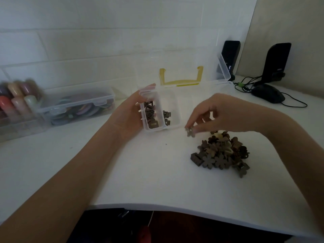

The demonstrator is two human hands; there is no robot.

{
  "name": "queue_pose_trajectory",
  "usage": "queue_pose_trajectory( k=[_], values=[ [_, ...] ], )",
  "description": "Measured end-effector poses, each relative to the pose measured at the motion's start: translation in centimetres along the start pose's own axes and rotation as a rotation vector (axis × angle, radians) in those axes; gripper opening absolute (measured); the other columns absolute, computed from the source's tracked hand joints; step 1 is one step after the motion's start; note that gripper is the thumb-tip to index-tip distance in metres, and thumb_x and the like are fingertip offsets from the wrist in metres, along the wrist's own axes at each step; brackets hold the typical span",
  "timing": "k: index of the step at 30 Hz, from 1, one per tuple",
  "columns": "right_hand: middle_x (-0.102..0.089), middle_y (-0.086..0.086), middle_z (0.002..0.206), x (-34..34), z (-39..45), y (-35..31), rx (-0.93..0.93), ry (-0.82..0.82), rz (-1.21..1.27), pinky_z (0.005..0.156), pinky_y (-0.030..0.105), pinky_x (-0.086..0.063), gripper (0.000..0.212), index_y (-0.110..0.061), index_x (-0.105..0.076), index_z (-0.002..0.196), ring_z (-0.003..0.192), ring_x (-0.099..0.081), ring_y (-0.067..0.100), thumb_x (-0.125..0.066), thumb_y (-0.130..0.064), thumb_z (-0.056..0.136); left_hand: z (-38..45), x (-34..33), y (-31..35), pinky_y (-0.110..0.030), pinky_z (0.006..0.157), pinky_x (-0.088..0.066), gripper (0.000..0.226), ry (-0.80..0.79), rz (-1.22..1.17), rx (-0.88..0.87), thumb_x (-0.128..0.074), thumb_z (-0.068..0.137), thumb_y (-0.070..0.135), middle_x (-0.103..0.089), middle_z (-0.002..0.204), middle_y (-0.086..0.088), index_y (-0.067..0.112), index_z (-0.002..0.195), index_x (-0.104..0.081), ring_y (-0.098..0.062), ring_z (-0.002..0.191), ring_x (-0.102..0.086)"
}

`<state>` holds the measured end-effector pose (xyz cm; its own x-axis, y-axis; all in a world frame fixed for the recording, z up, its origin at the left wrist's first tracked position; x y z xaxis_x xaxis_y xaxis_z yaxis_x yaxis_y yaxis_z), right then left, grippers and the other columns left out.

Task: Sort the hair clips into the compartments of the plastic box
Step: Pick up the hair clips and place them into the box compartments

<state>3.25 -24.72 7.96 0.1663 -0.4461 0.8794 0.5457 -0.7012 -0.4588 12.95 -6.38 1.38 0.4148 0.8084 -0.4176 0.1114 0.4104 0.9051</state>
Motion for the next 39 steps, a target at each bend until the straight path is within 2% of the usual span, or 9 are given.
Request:
queue_pose_trajectory(
  k=[5, 9, 14, 18, 21, 26, 30, 34, 39],
  values=[
    [-0.06, -0.013, 0.071, 0.4, 0.6, -0.7, 0.037, 0.526, -0.047, 0.056, 0.012, -0.036, 0.01, -0.027, -0.074, 0.087, 0.06, -0.046, 0.007, -0.075, -0.027, 0.077, -0.3, -0.5, 0.2, -0.036, 0.08, -0.043, 0.05, -0.003, 0.036, -0.016, -0.07, 0.059, 0.029, -0.053, 0.12, -0.01, 0.028, 0.109, -0.072, -0.029, 0.107, -0.048],
    [-0.055, -0.011, 0.076, -1.3, 2.0, -1.3, -0.05, 0.625, -0.291, 0.057, 0.022, -0.032, 0.007, -0.025, -0.071, 0.085, 0.073, -0.04, 0.002, -0.068, -0.031, 0.082, -0.4, -1.1, 0.1, -0.034, 0.078, -0.045, 0.052, -0.033, 0.062, -0.034, -0.07, 0.059, 0.027, -0.055, 0.122, -0.011, 0.026, 0.11, -0.071, -0.028, 0.101, -0.051],
    [-0.054, -0.005, 0.074, -1.7, 4.8, -2.8, -0.17, 0.472, -0.674, 0.054, 0.023, -0.027, 0.012, -0.021, -0.063, 0.079, 0.072, -0.055, 0.02, -0.058, -0.019, 0.089, -0.7, -1.4, -0.1, -0.032, 0.077, -0.048, 0.046, -0.083, 0.097, -0.04, -0.067, 0.062, 0.026, -0.063, 0.118, -0.007, 0.028, 0.108, -0.073, -0.027, 0.103, -0.056],
    [-0.031, -0.004, 0.054, -1.4, 5.8, -3.8, -0.301, 0.417, -0.875, 0.045, 0.021, -0.014, 0.038, -0.019, -0.035, 0.057, 0.043, -0.024, 0.013, -0.055, -0.004, 0.086, -0.4, -1.0, -0.2, -0.035, 0.078, -0.047, 0.05, -0.058, 0.092, -0.043, -0.068, 0.065, 0.028, -0.057, 0.123, -0.009, 0.027, 0.116, -0.069, -0.03, 0.102, -0.047],
    [-0.032, -0.005, 0.054, -1.5, 5.6, -3.5, -0.295, 0.391, -0.91, 0.045, 0.022, -0.013, 0.022, -0.019, -0.057, 0.07, 0.045, -0.027, 0.013, -0.054, -0.011, 0.09, -0.5, -1.1, -0.2, -0.035, 0.077, -0.047, 0.058, -0.05, 0.104, -0.036, -0.073, 0.064, 0.034, -0.055, 0.119, -0.01, 0.026, 0.122, -0.065, -0.028, 0.095, -0.05],
    [-0.064, -0.013, 0.076, 0.2, 3.1, -2.7, -0.158, 0.481, -0.521, 0.057, 0.02, -0.03, 0.025, -0.043, -0.062, 0.116, 0.071, -0.058, 0.008, -0.049, -0.039, 0.095, -0.5, -0.9, -0.1, -0.035, 0.078, -0.047, 0.058, -0.007, 0.096, -0.035, -0.075, 0.064, 0.037, -0.057, 0.118, -0.01, 0.027, 0.12, -0.066, -0.028, 0.1, -0.054],
    [-0.039, -0.01, 0.038, 2.7, 0.9, -0.9, -0.052, 0.354, -0.12, 0.048, 0.017, -0.027, 0.01, -0.036, -0.074, 0.09, 0.038, -0.03, 0.007, -0.067, -0.035, 0.082, -0.3, -0.8, -0.2, -0.035, 0.077, -0.045, 0.055, -0.009, 0.052, -0.027, -0.075, 0.064, 0.032, -0.053, 0.117, -0.012, 0.026, 0.118, -0.067, -0.03, 0.103, -0.048],
    [-0.039, -0.005, 0.041, 0.9, -0.9, 0.7, -0.094, -0.066, 0.024, 0.045, 0.011, -0.029, 0.013, -0.034, -0.075, 0.085, 0.04, -0.026, 0.008, -0.07, -0.036, 0.074, -0.3, -0.9, -0.1, -0.035, 0.077, -0.042, 0.05, -0.038, 0.024, -0.032, -0.072, 0.066, 0.031, -0.051, 0.115, -0.01, 0.024, 0.115, -0.067, -0.03, 0.1, -0.047],
    [-0.043, -0.002, 0.044, -0.9, -1.9, 1.8, -0.117, -0.139, 0.116, 0.047, 0.018, -0.025, 0.028, -0.042, -0.074, 0.087, 0.046, -0.028, 0.018, -0.063, -0.055, 0.065, -0.1, -0.7, 0.0, -0.033, 0.077, -0.045, 0.046, -0.068, 0.024, -0.026, -0.071, 0.071, 0.03, -0.052, 0.115, -0.007, 0.026, 0.117, -0.067, -0.027, 0.098, -0.052]
  ],
)
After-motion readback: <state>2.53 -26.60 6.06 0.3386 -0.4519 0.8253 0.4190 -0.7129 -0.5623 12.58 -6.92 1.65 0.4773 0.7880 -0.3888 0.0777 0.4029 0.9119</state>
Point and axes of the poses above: each hand's wrist, its own z-axis towards the middle knuckle, its own x-axis out of the back of the hand, y = z × x, the point moved 5 cm from there along z, towards the middle knuckle
